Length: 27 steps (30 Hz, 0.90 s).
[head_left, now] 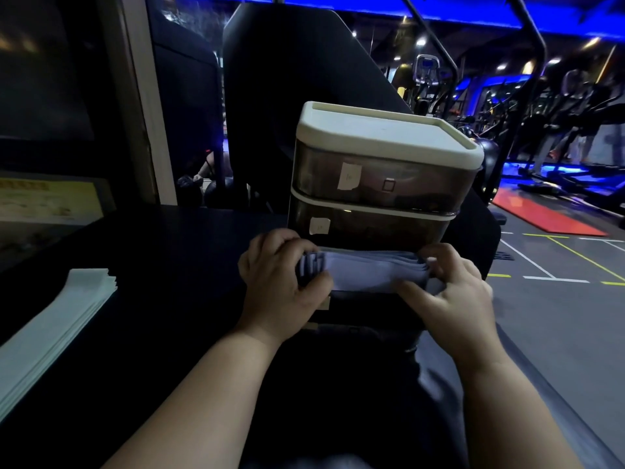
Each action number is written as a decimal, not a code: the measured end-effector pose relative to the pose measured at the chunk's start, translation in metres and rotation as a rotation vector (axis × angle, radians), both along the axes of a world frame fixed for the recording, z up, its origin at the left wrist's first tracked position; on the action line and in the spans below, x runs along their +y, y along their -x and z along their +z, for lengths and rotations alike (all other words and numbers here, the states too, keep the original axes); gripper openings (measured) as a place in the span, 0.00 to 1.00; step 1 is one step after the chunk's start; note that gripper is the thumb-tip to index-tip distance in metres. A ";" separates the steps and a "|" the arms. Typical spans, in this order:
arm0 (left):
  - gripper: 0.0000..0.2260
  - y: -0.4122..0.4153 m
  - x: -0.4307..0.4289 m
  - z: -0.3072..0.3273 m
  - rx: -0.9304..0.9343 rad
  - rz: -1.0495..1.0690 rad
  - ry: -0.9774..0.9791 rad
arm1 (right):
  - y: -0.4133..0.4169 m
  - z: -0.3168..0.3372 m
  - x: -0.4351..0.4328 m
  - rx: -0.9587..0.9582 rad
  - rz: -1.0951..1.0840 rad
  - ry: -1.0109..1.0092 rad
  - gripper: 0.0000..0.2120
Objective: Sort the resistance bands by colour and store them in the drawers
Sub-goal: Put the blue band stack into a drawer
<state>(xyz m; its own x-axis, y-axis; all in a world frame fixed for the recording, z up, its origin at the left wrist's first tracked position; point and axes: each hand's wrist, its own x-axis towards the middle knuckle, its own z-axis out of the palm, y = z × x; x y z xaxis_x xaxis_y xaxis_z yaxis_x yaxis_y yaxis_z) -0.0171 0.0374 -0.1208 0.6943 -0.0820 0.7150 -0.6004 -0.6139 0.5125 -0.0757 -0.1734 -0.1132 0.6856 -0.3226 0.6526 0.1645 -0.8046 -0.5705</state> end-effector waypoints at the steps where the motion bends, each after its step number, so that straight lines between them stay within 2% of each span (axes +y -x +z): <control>1: 0.22 0.000 0.000 0.001 -0.002 0.005 -0.014 | 0.000 0.001 -0.001 0.019 -0.010 0.024 0.24; 7: 0.25 0.002 0.000 0.004 -0.017 0.065 -0.055 | 0.005 0.007 0.003 0.064 -0.044 0.120 0.21; 15: 0.23 0.004 -0.001 0.002 -0.032 0.090 -0.089 | 0.005 0.007 0.002 0.107 -0.066 0.159 0.19; 20: 0.18 0.002 -0.002 0.002 -0.073 0.020 -0.001 | 0.007 0.011 0.005 0.038 -0.014 0.058 0.17; 24: 0.19 0.002 -0.002 0.003 -0.091 0.053 -0.010 | 0.008 0.012 0.005 0.103 -0.036 0.112 0.22; 27: 0.21 0.005 -0.002 0.007 -0.030 0.095 -0.022 | 0.007 0.012 0.006 0.184 -0.083 0.182 0.28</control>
